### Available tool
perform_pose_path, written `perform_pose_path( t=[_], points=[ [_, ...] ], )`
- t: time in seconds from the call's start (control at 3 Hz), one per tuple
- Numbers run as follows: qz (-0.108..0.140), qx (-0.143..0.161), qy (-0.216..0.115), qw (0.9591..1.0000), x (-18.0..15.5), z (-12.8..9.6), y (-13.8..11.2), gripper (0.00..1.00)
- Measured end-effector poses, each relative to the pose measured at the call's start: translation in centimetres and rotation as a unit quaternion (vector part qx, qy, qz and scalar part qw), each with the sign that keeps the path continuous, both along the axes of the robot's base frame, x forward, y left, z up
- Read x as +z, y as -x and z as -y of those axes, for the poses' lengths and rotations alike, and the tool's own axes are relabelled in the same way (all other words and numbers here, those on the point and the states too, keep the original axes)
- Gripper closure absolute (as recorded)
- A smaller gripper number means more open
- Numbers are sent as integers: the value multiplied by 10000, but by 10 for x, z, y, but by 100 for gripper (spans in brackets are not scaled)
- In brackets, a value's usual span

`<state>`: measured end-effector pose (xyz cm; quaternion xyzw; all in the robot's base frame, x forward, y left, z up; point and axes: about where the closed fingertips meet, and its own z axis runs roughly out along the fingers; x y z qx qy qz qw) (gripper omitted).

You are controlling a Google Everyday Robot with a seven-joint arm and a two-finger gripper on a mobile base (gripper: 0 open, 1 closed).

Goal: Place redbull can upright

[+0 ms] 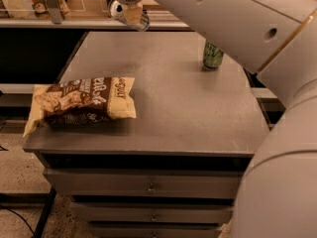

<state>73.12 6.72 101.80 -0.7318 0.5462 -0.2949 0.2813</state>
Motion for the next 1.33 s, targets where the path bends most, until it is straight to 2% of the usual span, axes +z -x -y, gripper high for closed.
perform_pose_path(
  t=[0.33,0.67,1.0,1.33],
  points=[
    [-149,-233,-488,9984,-3,14,-3,100],
    [-395,-469,-883,9942,-12,31,-7,100],
    [-603,-588,-1208,9891,-19,40,-11,100],
    [-879,-625,-1530,9823,-28,45,-17,100]
  ],
)
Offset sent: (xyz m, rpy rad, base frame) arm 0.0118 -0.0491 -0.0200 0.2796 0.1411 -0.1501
